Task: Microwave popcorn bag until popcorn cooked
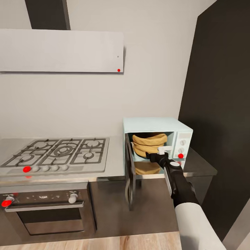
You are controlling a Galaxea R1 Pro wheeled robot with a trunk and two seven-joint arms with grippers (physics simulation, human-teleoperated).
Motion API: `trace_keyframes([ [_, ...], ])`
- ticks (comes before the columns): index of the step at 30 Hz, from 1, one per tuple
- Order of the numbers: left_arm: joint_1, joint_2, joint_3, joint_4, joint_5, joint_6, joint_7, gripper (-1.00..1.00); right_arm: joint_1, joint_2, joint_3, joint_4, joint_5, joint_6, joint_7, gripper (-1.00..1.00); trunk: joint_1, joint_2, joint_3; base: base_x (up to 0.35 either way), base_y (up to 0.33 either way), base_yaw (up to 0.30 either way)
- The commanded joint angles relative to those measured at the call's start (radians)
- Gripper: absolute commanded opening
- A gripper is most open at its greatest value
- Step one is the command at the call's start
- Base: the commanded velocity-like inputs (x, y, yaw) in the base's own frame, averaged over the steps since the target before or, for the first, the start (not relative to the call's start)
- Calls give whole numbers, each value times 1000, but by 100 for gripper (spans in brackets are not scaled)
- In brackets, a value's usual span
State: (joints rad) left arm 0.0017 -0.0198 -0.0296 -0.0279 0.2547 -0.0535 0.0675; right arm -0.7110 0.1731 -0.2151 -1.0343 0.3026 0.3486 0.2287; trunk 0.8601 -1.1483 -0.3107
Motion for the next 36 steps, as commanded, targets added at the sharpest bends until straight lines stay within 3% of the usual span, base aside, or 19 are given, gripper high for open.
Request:
trace_keyframes([
  [1, 0, 0, -3, -1, 7, -2, 3, 100, -1, 1, -4, -2, 11, 4, 7, 100, 0, -1, -1, 4, 4, 0],
  [8, 0, 1, -4, -1, 7, -1, 3, 100, -1, 1, -5, -2, 15, 4, 8, 100, 0, -1, -1, 46, 1, 0],
  [22, 0, 1, -3, -1, 7, -2, 3, 100, -1, 1, -1, 20, 12, 4, 8, 100, 0, -1, -1, 251, 0, 0],
  [36, 0, 1, -3, -1, 8, -2, 3, 100, -1, 1, -1, 22, 12, 4, 9, 100, 0, -1, -1, 136, 0, 0],
])
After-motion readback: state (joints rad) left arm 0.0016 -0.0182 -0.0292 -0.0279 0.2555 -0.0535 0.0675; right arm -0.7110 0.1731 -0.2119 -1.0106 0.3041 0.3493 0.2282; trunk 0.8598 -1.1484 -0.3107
